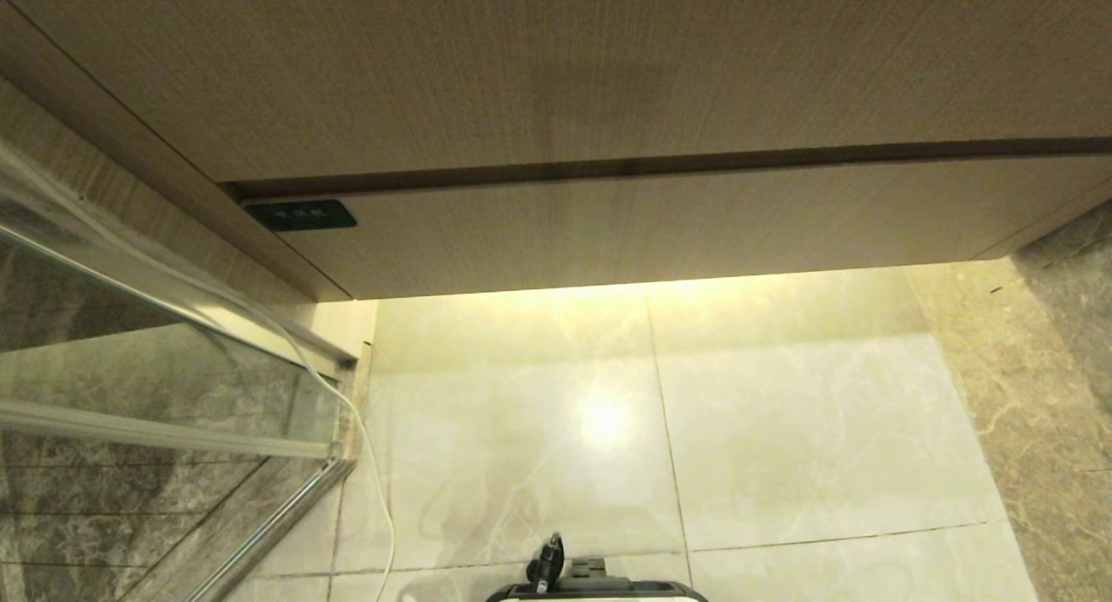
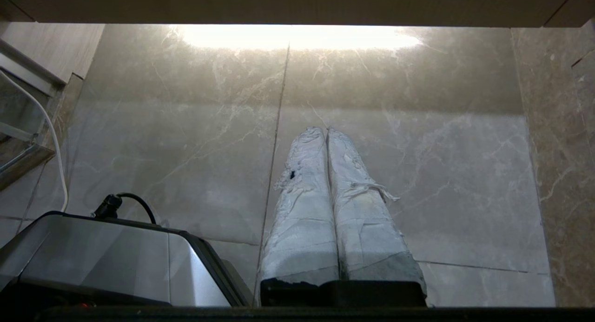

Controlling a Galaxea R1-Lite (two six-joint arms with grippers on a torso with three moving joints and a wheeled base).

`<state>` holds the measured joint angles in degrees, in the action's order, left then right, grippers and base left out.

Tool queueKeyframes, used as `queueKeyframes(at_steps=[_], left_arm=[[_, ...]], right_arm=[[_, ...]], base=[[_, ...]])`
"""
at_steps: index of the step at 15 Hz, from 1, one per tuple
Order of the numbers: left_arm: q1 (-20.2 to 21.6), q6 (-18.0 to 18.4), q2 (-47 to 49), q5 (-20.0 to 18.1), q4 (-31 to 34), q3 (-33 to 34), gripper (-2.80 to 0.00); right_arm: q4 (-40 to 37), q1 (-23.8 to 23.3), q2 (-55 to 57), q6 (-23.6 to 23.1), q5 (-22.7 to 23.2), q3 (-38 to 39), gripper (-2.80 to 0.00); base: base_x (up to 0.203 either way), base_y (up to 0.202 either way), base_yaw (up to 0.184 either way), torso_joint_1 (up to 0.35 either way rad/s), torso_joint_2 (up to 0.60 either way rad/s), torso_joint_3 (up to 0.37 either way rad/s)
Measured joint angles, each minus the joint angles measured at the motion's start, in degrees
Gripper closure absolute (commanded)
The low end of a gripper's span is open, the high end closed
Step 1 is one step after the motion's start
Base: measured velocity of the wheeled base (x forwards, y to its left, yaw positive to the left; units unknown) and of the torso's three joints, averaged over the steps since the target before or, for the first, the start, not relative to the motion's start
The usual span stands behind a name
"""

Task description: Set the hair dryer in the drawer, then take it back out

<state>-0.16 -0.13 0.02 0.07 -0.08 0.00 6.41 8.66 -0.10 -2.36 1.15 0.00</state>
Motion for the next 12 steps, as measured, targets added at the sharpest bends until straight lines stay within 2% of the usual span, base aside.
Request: queueKeyframes(at_steps=[12], left_arm=[[0.0,0.0,0.0,0.0,0.0,0.0,0.0]], right_arm=[[0.1,0.0,0.0,-0.4,0.1,0.0,0.0]], base=[[0.0,0.0,0.0,0.0,0.0,0.0]])
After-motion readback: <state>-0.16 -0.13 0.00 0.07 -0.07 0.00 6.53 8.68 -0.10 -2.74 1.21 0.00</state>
